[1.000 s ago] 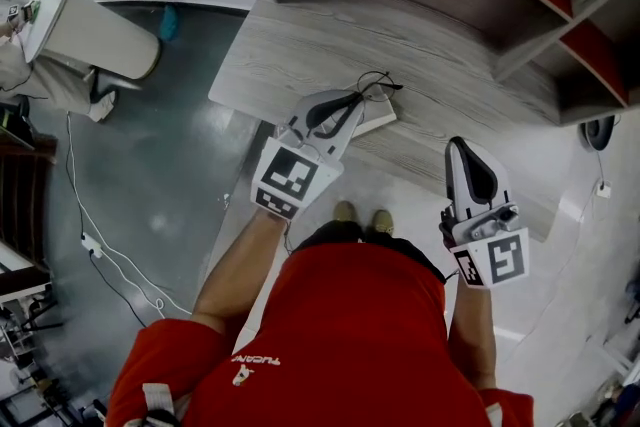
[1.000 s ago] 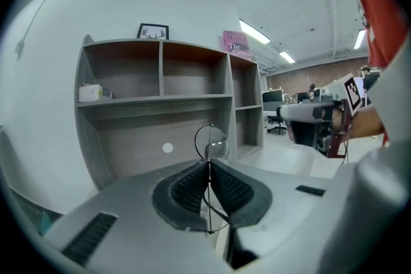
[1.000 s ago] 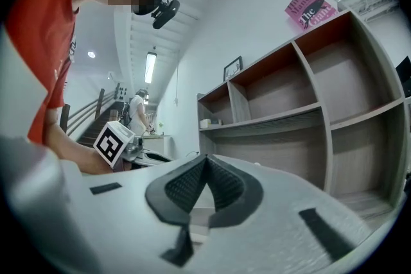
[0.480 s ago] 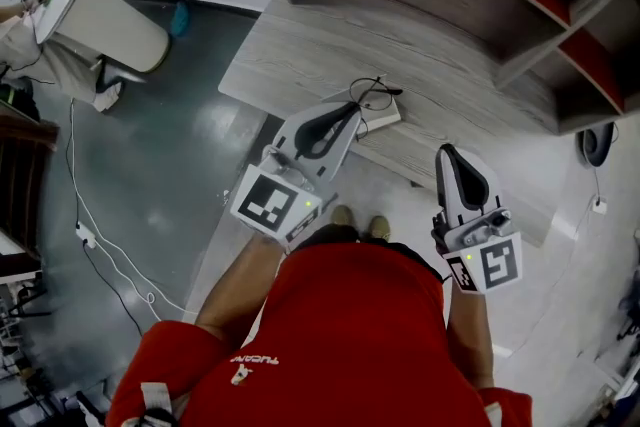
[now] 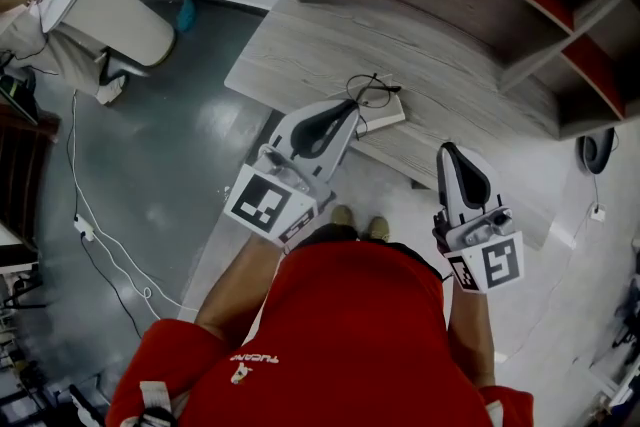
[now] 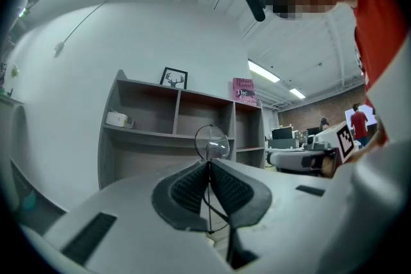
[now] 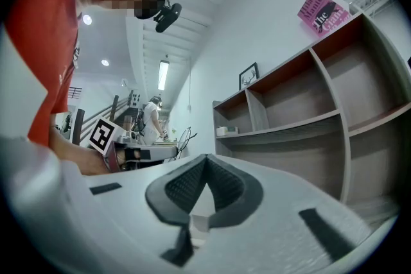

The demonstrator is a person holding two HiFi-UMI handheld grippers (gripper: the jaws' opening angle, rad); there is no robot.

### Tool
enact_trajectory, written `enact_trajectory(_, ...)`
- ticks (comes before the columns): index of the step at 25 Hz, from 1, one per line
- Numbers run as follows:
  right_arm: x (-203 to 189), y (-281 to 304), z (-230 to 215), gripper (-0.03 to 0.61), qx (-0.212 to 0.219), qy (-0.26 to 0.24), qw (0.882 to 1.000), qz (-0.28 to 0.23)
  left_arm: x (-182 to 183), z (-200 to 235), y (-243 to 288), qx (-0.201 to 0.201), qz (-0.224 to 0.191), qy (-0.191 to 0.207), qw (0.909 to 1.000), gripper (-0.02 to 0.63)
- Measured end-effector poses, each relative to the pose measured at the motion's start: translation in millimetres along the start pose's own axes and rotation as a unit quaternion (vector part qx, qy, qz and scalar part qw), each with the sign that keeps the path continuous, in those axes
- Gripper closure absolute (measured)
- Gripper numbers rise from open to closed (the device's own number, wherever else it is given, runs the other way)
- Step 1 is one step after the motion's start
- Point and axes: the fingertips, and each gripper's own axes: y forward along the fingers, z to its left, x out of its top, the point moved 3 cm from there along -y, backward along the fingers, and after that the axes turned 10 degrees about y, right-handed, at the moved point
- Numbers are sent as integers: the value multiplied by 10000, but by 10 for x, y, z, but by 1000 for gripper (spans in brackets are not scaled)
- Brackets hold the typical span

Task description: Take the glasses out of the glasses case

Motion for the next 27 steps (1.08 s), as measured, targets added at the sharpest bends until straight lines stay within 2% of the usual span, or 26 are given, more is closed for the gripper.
enact_trajectory(27, -21, -33, -19, 574, -131, -74, 9999, 77, -44, -19, 15, -135, 64, 31, 9999, 595)
